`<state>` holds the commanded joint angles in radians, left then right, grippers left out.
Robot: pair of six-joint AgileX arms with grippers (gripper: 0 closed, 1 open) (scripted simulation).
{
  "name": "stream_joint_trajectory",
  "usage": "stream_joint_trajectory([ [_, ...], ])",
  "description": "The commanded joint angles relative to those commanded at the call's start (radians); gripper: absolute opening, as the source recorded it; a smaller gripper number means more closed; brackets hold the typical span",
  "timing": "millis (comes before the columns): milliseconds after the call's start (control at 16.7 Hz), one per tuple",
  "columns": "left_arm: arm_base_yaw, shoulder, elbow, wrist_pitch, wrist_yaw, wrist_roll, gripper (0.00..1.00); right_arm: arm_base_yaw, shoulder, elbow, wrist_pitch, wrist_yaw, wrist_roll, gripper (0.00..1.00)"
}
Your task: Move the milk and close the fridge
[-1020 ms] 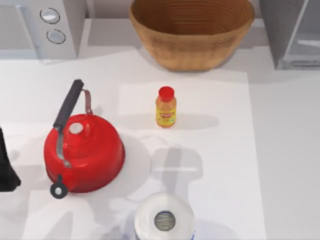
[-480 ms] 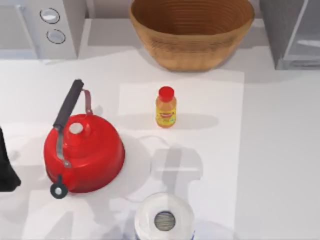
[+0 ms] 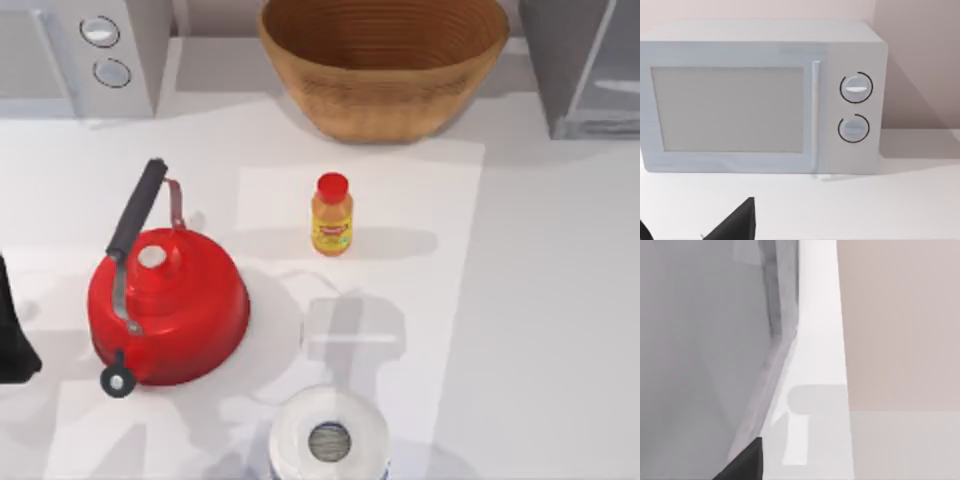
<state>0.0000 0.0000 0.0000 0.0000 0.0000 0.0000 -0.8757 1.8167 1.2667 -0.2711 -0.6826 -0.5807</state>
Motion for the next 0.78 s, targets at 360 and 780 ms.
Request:
stream_joint_trajectory([
  [360,0.000,0.000,0.000,0.000,0.000,0.000,1.00,0.379,-0.068,-0.112,0.130,0.286,0.242,1.00],
  [780,0.000,0.000,0.000,0.000,0.000,0.000,1.00,0.812,-0.180,-0.251,0.295,0.622,0.533,1.00],
])
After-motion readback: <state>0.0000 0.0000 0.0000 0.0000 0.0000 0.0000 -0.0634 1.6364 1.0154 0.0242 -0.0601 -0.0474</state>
